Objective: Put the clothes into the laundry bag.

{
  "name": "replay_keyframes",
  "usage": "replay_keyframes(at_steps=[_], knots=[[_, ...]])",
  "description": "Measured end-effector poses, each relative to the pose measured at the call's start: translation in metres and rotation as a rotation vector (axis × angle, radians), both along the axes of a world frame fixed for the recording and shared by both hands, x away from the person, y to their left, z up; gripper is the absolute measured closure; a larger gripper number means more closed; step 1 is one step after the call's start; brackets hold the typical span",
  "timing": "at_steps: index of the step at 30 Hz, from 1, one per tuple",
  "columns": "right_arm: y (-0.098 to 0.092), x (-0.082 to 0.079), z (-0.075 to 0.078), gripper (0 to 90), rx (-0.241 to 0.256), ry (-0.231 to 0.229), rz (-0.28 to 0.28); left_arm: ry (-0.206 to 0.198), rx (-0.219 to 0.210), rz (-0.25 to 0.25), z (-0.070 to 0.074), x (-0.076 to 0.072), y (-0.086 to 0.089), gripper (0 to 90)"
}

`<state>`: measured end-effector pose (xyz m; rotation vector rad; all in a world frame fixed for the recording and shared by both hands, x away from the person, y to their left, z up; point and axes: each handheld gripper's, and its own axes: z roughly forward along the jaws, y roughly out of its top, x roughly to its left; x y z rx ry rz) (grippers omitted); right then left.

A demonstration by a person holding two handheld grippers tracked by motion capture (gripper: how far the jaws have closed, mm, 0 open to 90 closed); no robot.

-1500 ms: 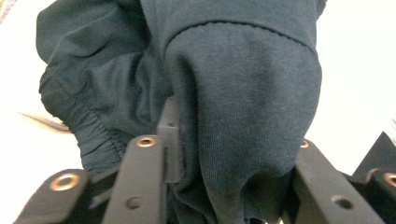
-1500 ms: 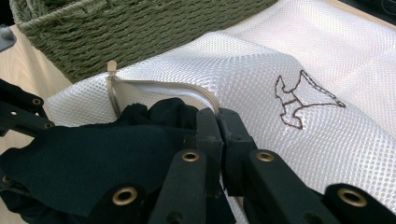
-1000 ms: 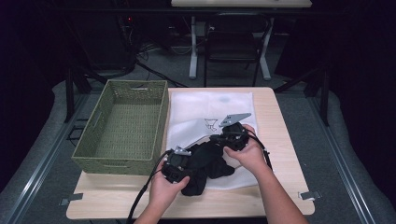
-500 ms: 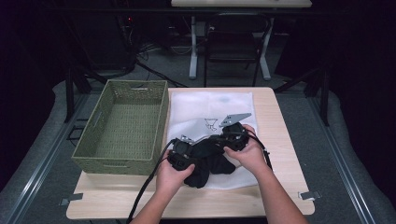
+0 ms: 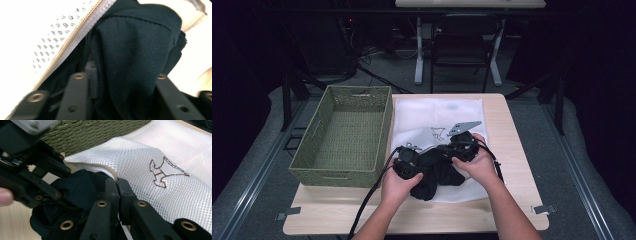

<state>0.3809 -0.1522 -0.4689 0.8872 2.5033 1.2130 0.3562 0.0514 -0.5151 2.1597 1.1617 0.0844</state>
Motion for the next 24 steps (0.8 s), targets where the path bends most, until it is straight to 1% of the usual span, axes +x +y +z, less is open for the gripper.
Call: replay_keyframes(at_steps=[1,2,4,5,7,8,9,11,13,14,15,16,18,24], knots=[[0.0,0.0,0.0,88.0,0.0,0.001,-0.001,-0.003,-0.006,-0.006,0.002,-0.002,0.001,60.2],[0.0,0.0,0.0,88.0,0.0,0.001,-0.001,-0.004,-0.015,-0.002,0.003,-0.003,0.002,57.6],[0.0,0.001,0.0,88.0,0.001,0.0,-0.001,-0.006,-0.01,-0.007,0.004,-0.005,0.003,53.3],[-0.001,0.001,0.0,88.0,0.001,-0.001,-0.002,-0.011,-0.005,-0.011,0.007,-0.01,0.004,50.7],[-0.001,0.001,0.0,87.9,0.002,-0.002,-0.004,-0.014,-0.004,-0.021,0.01,-0.015,0.006,48.2],[-0.001,0.001,0.0,87.9,0.002,-0.002,-0.004,-0.014,-0.004,-0.021,0.01,-0.015,0.006,47.1],[-0.001,0.001,-0.001,87.9,0.003,0.001,-0.006,-0.023,0.0,-0.024,0.013,-0.021,0.007,45.6],[-0.001,0.001,-0.001,88.0,0.001,0.0,-0.004,-0.033,-0.003,-0.032,0.016,-0.025,0.009,45.2],[-0.001,0.001,-0.001,88.0,0.0,-0.001,-0.004,-0.033,-0.008,-0.03,0.019,-0.029,0.011,43.9],[-0.001,0.001,-0.001,87.9,0.0,-0.001,-0.004,-0.041,-0.008,-0.032,0.02,-0.032,0.011,43.6],[-0.001,0.001,-0.001,88.0,0.0,-0.001,-0.004,-0.041,-0.008,-0.032,0.02,-0.032,0.011,43.3],[-0.001,0.001,-0.001,88.0,-0.001,-0.001,-0.004,-0.054,0.0,-0.036,0.022,-0.036,0.013,42.9],[-0.001,0.001,-0.001,88.0,0.0,0.0,-0.006,-0.065,0.007,-0.036,0.024,-0.04,0.016,42.6],[-0.001,0.001,-0.001,88.0,-0.002,-0.001,-0.005,-0.072,0.004,-0.028,0.023,-0.051,0.022,42.4]])
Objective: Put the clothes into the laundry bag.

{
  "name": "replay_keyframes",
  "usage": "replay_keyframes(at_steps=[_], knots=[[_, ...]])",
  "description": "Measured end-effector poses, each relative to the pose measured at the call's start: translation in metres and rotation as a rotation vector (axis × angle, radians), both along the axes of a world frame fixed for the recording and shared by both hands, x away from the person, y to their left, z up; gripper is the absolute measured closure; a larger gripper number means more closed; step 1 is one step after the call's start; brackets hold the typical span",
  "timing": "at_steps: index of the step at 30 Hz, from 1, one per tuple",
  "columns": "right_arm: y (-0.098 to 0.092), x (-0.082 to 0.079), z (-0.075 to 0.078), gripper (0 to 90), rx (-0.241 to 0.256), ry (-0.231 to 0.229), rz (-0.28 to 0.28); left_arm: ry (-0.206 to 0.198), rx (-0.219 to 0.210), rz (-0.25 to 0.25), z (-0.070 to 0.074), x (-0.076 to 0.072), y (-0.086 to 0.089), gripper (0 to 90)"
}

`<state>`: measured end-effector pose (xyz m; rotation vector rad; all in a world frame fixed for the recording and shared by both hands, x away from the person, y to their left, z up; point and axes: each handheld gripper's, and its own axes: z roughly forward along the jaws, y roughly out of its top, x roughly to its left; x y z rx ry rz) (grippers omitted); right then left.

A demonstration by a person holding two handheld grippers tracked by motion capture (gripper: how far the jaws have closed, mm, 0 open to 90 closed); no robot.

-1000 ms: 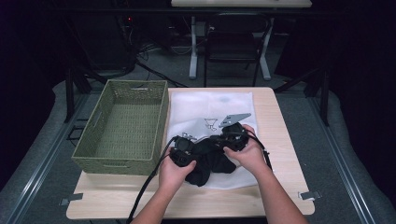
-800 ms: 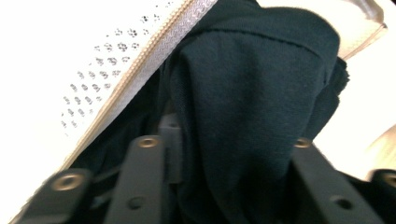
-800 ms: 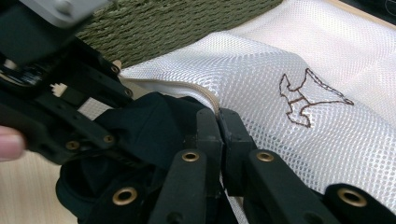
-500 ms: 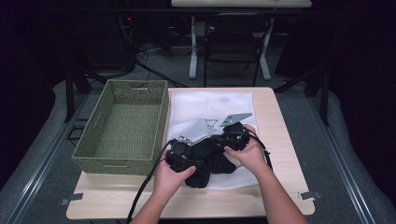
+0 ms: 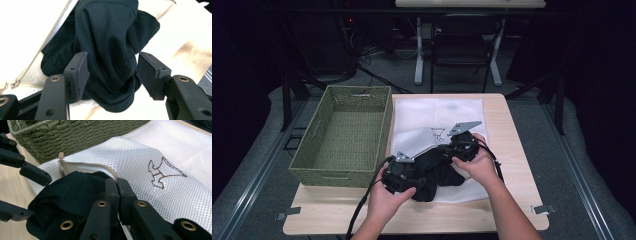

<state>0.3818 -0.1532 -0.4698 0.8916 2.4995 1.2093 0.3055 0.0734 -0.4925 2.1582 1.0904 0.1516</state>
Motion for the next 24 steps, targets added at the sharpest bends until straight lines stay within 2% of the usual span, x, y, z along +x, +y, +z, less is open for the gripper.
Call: replay_keyframes(at_steps=[11,13,21,24], knots=[[0.0,0.0,0.0,87.9,-0.001,-0.002,0.0,0.067,0.007,0.008,-0.024,-0.01,0.012,41.5],[0.0,0.0,0.0,87.9,-0.001,-0.002,0.0,0.077,-0.003,0.009,-0.028,-0.011,0.011,41.3],[0.001,-0.001,0.0,87.9,-0.005,-0.002,0.0,0.088,0.005,0.001,-0.041,-0.011,0.003,41.1],[0.001,-0.001,0.0,87.9,-0.004,-0.001,0.0,0.085,0.0,-0.003,-0.043,-0.011,0.001,44.6]])
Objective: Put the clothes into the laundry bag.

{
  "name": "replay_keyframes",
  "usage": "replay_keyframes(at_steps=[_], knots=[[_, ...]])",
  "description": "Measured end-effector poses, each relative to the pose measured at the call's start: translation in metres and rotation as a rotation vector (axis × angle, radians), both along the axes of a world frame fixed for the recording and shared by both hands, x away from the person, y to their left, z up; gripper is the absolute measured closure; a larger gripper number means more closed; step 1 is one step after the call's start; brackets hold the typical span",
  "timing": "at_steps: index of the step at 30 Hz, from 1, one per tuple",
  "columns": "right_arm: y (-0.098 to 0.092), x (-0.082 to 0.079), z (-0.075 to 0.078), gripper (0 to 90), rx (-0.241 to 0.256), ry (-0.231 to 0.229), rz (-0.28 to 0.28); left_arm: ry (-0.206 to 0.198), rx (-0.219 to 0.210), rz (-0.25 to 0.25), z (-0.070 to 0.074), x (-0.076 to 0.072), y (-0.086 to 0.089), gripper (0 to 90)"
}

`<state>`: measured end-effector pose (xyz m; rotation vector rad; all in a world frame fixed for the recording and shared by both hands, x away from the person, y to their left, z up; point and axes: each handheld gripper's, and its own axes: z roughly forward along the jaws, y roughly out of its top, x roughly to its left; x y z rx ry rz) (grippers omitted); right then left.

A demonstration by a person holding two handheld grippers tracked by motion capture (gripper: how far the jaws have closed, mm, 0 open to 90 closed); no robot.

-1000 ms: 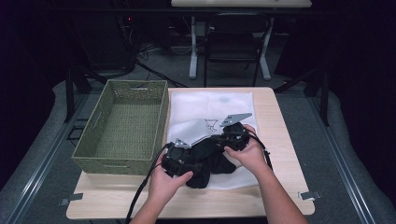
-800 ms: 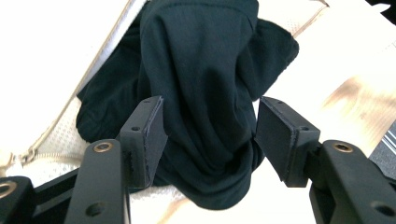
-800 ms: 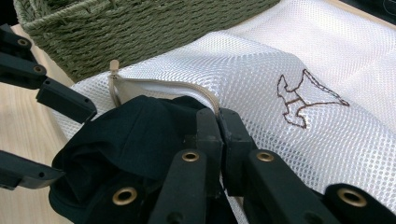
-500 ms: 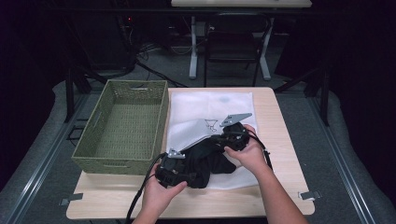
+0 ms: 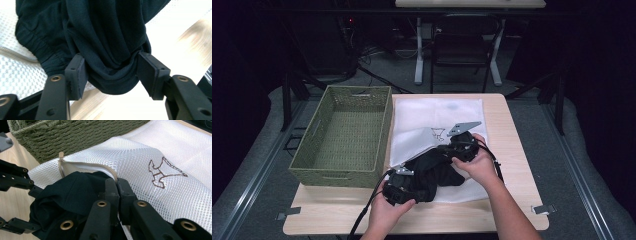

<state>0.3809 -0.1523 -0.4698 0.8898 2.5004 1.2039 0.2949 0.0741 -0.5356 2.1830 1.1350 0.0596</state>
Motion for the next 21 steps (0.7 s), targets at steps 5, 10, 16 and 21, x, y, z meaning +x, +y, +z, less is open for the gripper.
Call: replay_keyframes(at_steps=[5,10,16,21], knots=[[0.0002,-0.0002,0.0,87.9,-0.001,0.001,0.0,0.003,-0.004,-0.004,-0.0031,0.0006,-0.0019,54.6],[0.0009,-0.0003,-0.0004,88.0,-0.003,0.0,0.0,-0.003,0.011,-0.021,-0.0066,0.0007,-0.004,64.8],[0.002,-0.0008,-0.0007,87.9,-0.008,-0.001,0.004,0.0,-0.012,-0.016,-0.0088,0.0003,-0.0036,74.4],[0.002,-0.0009,-0.0005,88.0,-0.006,-0.001,0.006,0.002,-0.018,-0.016,-0.0056,0.0021,-0.004,76.4]])
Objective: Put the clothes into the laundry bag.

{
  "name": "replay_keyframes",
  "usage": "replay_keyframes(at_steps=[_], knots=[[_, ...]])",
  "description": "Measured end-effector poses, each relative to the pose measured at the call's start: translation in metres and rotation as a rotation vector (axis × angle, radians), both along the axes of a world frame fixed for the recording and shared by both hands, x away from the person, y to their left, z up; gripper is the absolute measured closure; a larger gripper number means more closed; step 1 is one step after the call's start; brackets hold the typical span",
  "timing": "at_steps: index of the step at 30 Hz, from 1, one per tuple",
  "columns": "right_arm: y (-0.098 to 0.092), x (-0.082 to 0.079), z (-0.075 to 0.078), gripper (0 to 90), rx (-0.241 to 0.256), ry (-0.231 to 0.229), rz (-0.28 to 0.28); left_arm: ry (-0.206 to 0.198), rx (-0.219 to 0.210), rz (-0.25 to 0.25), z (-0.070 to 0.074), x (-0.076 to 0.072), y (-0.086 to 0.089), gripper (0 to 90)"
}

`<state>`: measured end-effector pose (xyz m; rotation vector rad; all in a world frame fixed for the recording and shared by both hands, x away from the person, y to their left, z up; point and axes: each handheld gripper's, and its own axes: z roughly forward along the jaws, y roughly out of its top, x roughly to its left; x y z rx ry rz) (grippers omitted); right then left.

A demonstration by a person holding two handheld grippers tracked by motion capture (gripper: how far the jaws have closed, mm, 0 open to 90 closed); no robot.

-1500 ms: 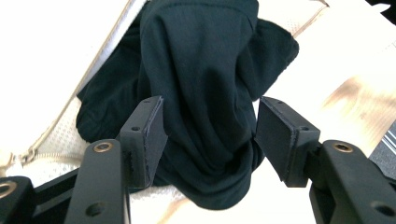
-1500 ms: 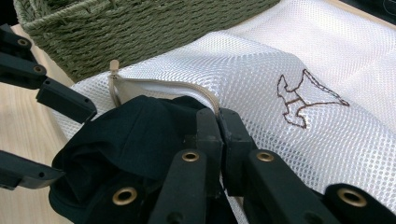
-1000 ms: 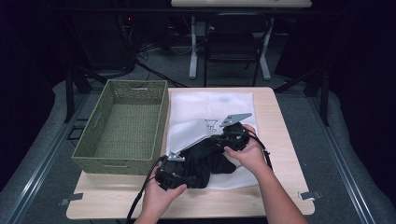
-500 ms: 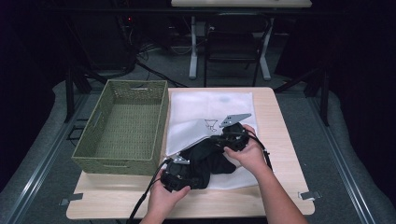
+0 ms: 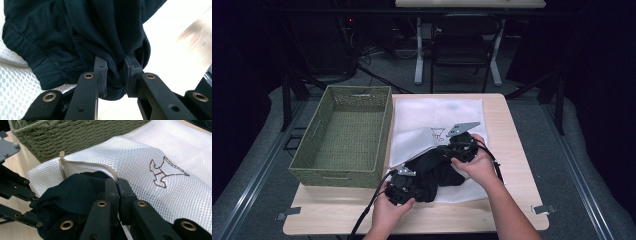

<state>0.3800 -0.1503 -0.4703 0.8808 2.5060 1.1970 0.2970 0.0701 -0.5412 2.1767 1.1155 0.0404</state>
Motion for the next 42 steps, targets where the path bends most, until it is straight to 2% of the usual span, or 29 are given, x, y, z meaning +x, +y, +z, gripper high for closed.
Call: replay_keyframes(at_steps=[5,12,15,19,25,30,42], knots=[[0.0,-0.001,0.001,88.0,0.004,0.0,0.0,-0.004,0.002,-0.013,0.007,0.007,-0.001,77.0],[0.001,-0.002,0.002,88.0,0.003,-0.004,0.006,-0.017,-0.006,0.01,0.013,0.019,-0.005,77.4],[0.001,-0.002,0.002,87.9,0.006,-0.002,0.005,-0.019,0.007,0.013,0.015,0.028,-0.006,77.5],[0.001,-0.002,0.002,87.9,0.006,-0.004,0.007,-0.015,0.001,0.031,0.015,0.033,-0.009,77.5],[0.001,-0.002,0.002,87.9,0.005,-0.003,0.007,-0.021,0.026,0.018,0.016,0.04,-0.012,77.5],[0.001,-0.002,0.002,88.0,0.003,-0.003,0.007,-0.027,0.014,0.036,0.015,0.043,-0.015,77.5],[0.003,-0.001,0.001,88.0,-0.001,-0.003,0.01,-0.017,0.017,0.05,0.01,0.051,-0.018,76.8]])
